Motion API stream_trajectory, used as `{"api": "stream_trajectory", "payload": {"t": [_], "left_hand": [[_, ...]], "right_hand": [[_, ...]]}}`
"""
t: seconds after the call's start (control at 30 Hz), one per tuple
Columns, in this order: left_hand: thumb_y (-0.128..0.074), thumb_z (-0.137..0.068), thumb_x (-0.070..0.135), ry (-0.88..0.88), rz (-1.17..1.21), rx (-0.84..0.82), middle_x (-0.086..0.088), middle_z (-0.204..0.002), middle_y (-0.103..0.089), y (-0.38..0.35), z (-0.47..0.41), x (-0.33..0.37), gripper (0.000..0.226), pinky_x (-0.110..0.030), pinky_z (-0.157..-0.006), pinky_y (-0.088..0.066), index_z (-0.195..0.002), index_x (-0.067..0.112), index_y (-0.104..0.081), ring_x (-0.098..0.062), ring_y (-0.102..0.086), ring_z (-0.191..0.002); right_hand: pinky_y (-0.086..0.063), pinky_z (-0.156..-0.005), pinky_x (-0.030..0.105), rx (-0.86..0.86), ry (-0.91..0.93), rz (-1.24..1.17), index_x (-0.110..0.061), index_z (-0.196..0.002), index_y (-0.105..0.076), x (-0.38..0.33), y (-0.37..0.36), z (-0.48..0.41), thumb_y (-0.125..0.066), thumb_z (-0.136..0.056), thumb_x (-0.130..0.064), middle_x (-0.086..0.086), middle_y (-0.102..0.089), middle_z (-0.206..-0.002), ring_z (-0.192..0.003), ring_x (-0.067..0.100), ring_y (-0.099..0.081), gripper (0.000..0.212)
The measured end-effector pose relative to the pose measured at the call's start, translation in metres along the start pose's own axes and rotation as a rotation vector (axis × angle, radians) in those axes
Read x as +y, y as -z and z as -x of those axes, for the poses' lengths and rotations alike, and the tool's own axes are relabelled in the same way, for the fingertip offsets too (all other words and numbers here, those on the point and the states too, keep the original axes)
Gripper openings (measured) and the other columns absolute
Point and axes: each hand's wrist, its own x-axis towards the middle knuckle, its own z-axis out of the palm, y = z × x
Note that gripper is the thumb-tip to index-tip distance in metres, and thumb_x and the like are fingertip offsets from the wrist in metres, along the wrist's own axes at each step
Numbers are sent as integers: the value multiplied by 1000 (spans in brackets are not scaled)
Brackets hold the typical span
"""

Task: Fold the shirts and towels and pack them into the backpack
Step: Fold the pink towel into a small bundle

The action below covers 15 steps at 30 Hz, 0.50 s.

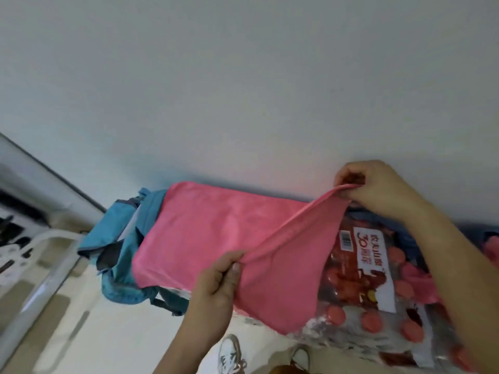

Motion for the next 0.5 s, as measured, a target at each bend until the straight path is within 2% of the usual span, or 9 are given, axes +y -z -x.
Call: {"api": "stream_trajectory", "payload": {"t": [0.13, 0.2, 0.3, 0.4, 0.5], "left_hand": [[-48, -98, 13, 65, -53, 164, 9, -59, -61, 50, 10, -17, 43, -20, -49, -45, -91, 52, -66, -6, -52, -47], [-49, -97, 12, 77, -67, 233, 3, -54, -58, 71, 14, -27, 39, -20, -48, -44, -92, 46, -67, -10, -52, -44], [-51, -96, 6, 121, -69, 321, -1, -51, -59, 100, 17, -40, 27, -19, -48, -44, -95, 27, -67, -12, -53, -41], [-51, -94, 3, 191, -67, 403, -1, -49, -58, 128, 16, -51, 21, -20, -46, -44, -98, 18, -65, -12, -53, -40], [-52, -94, 8, 231, -206, 401, 3, -52, -58, 152, 11, -62, 20, -17, -50, -45, -97, 23, -64, -7, -55, -44]], "right_hand": [[-50, -75, 26, 43, 12, -336, -19, -74, -68, -48, -48, -37, -67, -74, 14, -1, -68, -74, -69, 8, -60, 33], [-50, -80, 26, 35, 21, -388, -18, -79, -70, -70, -74, -54, -66, -77, 11, 1, -70, -80, -74, 10, -62, 28], [-49, -80, 27, 28, 50, -371, -18, -87, -70, -98, -114, -77, -65, -84, 0, 6, -71, -87, -77, 12, -61, 19], [-50, -74, 31, -1, 84, -316, -25, -80, -70, -123, -153, -104, -65, -87, -9, 2, -70, -78, -69, 11, -60, 18], [-46, -73, 27, 4, 120, -188, -18, -87, -73, -139, -193, -129, -66, -86, -14, -2, -69, -79, -71, 8, -59, 9]]}}
